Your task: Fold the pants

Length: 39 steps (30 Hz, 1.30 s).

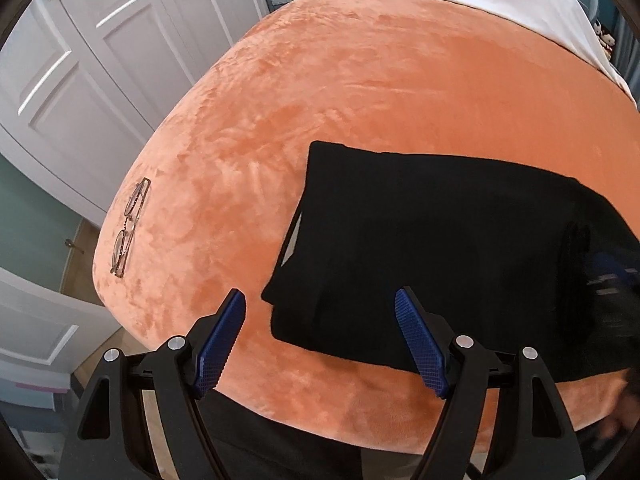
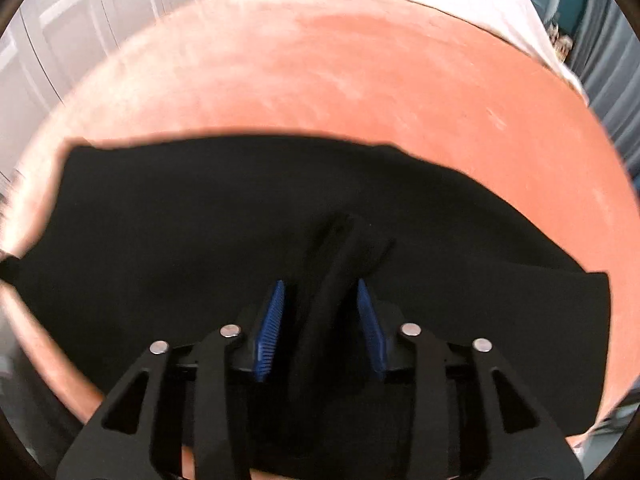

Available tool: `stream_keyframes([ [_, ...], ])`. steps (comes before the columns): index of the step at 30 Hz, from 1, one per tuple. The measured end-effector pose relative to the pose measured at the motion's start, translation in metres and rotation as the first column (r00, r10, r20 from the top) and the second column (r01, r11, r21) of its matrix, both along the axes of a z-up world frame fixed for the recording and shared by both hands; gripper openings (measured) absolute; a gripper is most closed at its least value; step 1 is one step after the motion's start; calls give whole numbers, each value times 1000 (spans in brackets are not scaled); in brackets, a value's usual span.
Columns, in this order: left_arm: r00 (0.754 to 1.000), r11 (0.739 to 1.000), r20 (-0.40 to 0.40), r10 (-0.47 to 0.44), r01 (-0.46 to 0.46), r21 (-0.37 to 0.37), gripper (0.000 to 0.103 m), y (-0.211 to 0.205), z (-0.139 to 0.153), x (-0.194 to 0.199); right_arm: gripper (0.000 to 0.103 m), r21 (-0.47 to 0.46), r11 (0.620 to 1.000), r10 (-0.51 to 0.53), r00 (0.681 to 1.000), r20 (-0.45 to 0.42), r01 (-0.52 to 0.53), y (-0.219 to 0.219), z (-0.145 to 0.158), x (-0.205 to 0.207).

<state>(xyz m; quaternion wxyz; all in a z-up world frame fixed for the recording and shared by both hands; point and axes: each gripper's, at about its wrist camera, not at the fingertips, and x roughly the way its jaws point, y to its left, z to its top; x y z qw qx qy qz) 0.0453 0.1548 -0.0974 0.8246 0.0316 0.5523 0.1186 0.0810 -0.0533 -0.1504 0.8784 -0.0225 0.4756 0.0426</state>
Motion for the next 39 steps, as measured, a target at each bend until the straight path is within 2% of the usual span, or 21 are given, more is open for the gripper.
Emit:
stream_keyframes([
  [1,1000,1000,-5,7,-7,4,77,3,-2,0,30,56,998,-20,999,32,18,-13,15,-9],
  [2,1000,1000,-9,14,-14,0,77,6,-4,1,19,78,996,-47,998,50,43,-26,25,-15],
  [4,999,999,-24,39,-39,-13,77,16,-9,2,11,106,989,-107,992,60,100,-55,37,-24],
  [9,993,992,-47,105,-108,-68,77,35,-16,2,9,70,977,-203,979,28,201,-101,20,-28],
  [11,993,992,-49,104,-107,-62,77,34,-15,1,9,105,975,-194,980,-37,197,-96,-6,-15],
  [13,995,995,-49,88,-90,-50,77,28,-13,1,9,123,983,-130,988,-81,140,-62,-29,-10],
  [14,996,996,-47,76,-78,-41,77,23,-11,1,9,80,989,-120,991,-64,125,-45,-36,-6],
  [16,998,998,-43,53,-54,-33,77,15,-7,0,8,-36,996,-88,996,-26,87,-21,-37,-1],
  [17,998,999,-41,39,-41,-30,78,11,-6,1,8,-51,995,-83,996,-28,81,-20,-36,3],
  [20,999,1000,-30,13,-14,-23,82,2,-3,1,8,88,990,-106,994,-29,108,-30,-9,6],
  [23,998,997,-66,26,-30,-72,82,-3,-10,6,7,67,994,-78,992,-96,84,-26,-30,18],
  [24,996,992,-80,30,-40,-120,82,-4,-10,7,7,44,997,-63,995,-74,66,-25,-29,15],
  [26,997,986,-71,28,-40,-163,82,-7,-5,6,7,43,998,-40,997,-73,43,-25,-19,12],
  [28,999,989,-50,18,-25,-147,82,-12,3,4,7,147,988,-39,998,-40,45,-43,2,2],
  [30,999,993,-40,4,-9,-118,82,-16,6,2,7,218,971,-98,995,8,94,-76,19,-14],
  [31,999,994,-42,1,-6,-112,82,-17,6,2,7,238,960,-164,985,47,149,-105,29,-28],
  [33,999,994,-49,0,-6,-105,82,-21,5,2,7,235,931,-308,947,94,280,-167,40,-58],
  [35,998,994,-58,4,-10,-106,82,-26,2,2,8,174,906,-407,907,108,385,-210,40,-73],
  [36,998,994,-66,2,-9,-113,82,-31,-1,3,8,161,895,-435,894,105,417,-221,38,-79],
  [37,997,993,-76,-1,-9,-121,82,-34,-4,4,8,164,868,-484,873,57,470,-245,22,-82],
  [39,995,988,-103,-10,-6,-154,82,-45,-9,4,3,150,871,-465,883,-62,468,-260,-12,-74],
])
